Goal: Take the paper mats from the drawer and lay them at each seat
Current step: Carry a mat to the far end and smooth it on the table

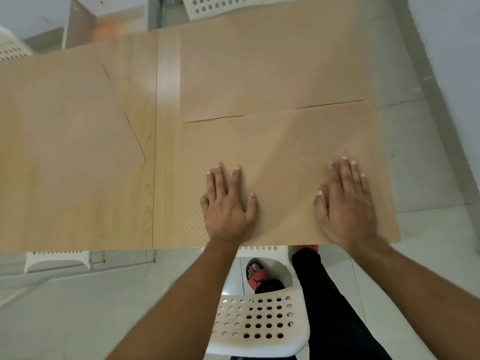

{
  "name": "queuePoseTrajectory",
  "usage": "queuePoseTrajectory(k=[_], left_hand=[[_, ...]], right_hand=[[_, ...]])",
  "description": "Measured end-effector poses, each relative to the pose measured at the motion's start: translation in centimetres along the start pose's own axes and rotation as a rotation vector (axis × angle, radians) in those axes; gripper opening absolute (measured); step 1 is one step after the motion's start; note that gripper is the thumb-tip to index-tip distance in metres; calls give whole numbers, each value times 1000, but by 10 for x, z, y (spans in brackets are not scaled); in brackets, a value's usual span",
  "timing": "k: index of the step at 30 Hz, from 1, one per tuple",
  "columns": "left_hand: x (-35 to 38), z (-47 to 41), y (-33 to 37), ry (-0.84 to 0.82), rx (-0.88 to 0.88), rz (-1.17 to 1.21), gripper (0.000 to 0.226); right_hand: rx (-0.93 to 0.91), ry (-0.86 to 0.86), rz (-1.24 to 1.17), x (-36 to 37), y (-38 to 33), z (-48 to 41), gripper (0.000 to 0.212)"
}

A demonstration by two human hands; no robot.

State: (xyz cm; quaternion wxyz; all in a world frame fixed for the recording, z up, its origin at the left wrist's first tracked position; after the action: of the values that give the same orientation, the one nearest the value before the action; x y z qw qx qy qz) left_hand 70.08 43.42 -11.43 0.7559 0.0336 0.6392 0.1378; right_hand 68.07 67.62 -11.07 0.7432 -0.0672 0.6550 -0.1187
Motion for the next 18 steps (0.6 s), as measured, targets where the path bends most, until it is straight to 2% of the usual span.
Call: queuePoseTrajectory(k=[5, 8, 14, 18], left_hand=[[1, 2, -3, 12, 10, 44, 70], [0, 1, -4, 9, 7, 74, 65], [3, 1, -15, 39, 66, 56, 61], [-8, -20, -48, 11, 141, -20, 68]], right_hand=[[-169, -26, -51, 13, -91, -19, 66], [-208, -70, -22, 27, -127, -40, 63], [-215, -23, 68, 39, -130, -49, 64], [-208, -3, 82, 38, -133, -50, 65]])
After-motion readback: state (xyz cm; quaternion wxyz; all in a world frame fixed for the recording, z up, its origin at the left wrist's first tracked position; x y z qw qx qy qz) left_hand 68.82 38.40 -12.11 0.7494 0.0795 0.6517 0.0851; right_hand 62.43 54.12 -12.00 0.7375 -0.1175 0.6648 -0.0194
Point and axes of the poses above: each hand's wrist, its own z-axis away from the middle knuckle, its own x-axis out of the palm, y = z × x, the point moved 2 cm from there along -z, towards the middle knuckle, and after that the axes turned 7 degrees about x, right-handed, at the moved point
